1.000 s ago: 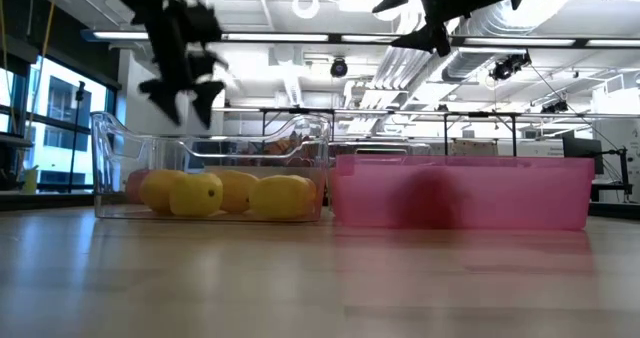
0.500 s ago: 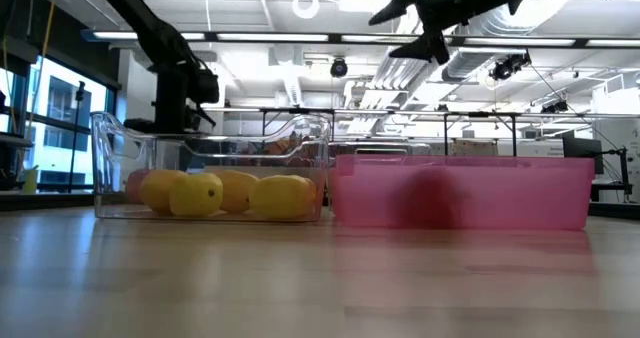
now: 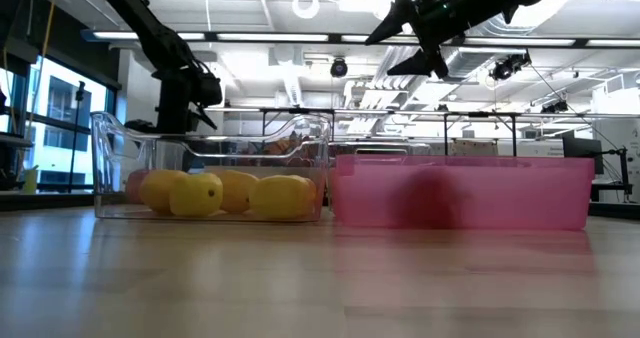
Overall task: Sort produce into baskets
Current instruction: Put the red bell pepper into the red bin
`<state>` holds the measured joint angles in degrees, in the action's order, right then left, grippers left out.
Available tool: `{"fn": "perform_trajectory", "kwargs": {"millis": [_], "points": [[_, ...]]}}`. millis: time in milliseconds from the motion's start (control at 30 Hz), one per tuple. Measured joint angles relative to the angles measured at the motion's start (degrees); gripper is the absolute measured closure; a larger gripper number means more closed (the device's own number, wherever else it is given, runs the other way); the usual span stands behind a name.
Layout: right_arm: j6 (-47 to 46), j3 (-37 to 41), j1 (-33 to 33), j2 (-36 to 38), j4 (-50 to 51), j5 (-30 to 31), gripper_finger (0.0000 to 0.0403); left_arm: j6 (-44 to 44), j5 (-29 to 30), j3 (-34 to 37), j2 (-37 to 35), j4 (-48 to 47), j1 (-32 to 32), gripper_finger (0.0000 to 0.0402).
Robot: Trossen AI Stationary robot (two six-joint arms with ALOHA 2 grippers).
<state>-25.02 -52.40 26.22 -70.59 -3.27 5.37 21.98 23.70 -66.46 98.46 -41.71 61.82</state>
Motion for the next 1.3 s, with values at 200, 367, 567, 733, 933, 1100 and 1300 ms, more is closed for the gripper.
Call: {"fn": "perform_trajectory", "kwargs": {"millis": [200, 367, 567, 733, 933, 1100, 1300], "points": [[0.9, 0.0, 0.0, 0.0, 1.0, -0.1, 0.002, 4.0, 2.8, 0.0, 2.4, 0.1, -0.2, 0.0032], [0.9, 0.0, 0.0, 0.0, 1.7, -0.4, 0.002, 7.2, 6.0, 0.0, 3.8, 1.8, -0.4, 0.0032], [0.9, 0.0, 0.0, 0.0, 2.2, -1.3, 0.002, 7.2, 5.3, 0.0, 5.5, -0.9, -0.7, 0.0032], [1.0, 0.0, 0.0, 0.0, 3.0, -1.3, 0.002, 7.3, 1.3, 0.0, 5.8, -1.9, -0.9, 0.0032], [1.1, 0.0, 0.0, 0.0, 4.3, -1.3, 0.002, 5.1, -2.6, -1.1, 5.8, -4.6, -2.1, 0.0032], [1.5, 0.0, 0.0, 0.0, 4.4, -1.3, 0.002, 3.0, -6.1, -1.1, 5.8, -8.5, -3.5, 0.0032], [1.5, 0.0, 0.0, 0.0, 4.4, -1.3, 0.002, -1.6, -6.1, -1.1, 5.8, -12.7, -6.3, 0.0032]]}}
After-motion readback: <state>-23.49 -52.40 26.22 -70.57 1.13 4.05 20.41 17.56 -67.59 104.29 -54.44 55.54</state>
